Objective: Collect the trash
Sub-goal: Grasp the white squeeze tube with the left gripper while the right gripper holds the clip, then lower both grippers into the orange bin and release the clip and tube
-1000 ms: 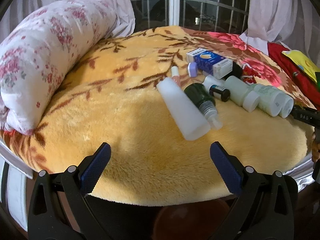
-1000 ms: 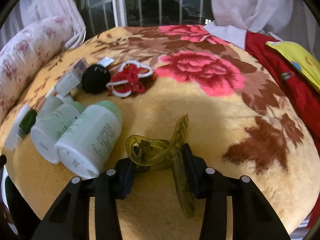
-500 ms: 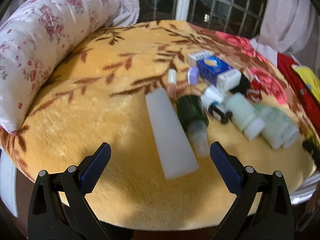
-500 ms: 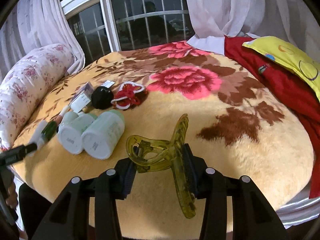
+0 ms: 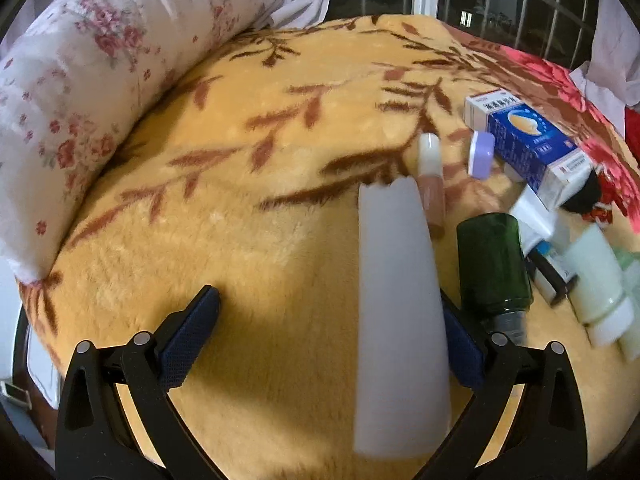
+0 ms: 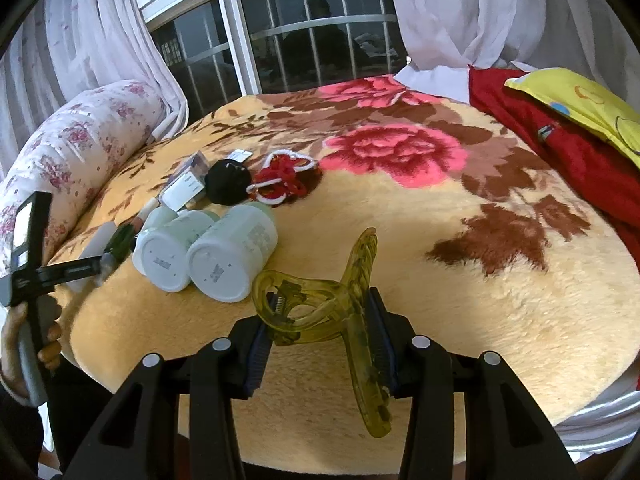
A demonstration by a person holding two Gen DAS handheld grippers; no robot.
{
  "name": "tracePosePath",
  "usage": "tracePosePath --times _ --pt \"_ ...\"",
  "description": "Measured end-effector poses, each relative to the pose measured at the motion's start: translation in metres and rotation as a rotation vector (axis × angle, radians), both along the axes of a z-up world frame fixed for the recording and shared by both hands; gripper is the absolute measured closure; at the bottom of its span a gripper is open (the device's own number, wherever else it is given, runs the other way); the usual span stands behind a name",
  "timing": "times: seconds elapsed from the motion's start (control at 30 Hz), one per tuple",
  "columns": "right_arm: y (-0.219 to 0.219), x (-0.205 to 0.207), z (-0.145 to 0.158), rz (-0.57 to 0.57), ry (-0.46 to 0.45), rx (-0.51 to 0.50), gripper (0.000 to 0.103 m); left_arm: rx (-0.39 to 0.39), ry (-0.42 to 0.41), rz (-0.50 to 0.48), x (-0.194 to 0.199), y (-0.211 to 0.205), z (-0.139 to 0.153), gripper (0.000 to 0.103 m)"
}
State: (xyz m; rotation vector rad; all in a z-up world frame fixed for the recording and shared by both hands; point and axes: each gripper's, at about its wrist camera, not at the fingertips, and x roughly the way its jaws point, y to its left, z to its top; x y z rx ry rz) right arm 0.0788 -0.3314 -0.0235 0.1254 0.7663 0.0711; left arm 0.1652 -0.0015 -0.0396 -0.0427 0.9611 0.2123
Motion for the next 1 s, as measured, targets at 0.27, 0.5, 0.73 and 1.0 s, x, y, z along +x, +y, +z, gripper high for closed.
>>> tracePosePath --times 0.27,0.5,0.73,1.0 --pt "0.011 -0.004 0.002 0.007 0.0 0.006 0.059 -0.04 -0.085 -0.164 0.006 0.001 0.004 0.056" --pt "0.037 -0.016 0.01 0.044 -0.006 0.007 0.059 -0.128 -0.098 -0.216 -0.022 0.004 0.014 0.075" --pt "0.074 -0.038 0.022 0.091 -0.028 -0.015 0.059 -0.177 -0.146 -0.279 -0.083 0.007 0.037 0.075" --pt "0.12 -0.087 0.022 0.164 -0.009 -0.045 0.059 -0.104 -0.155 -0.386 -0.173 -0.008 0.035 0.075"
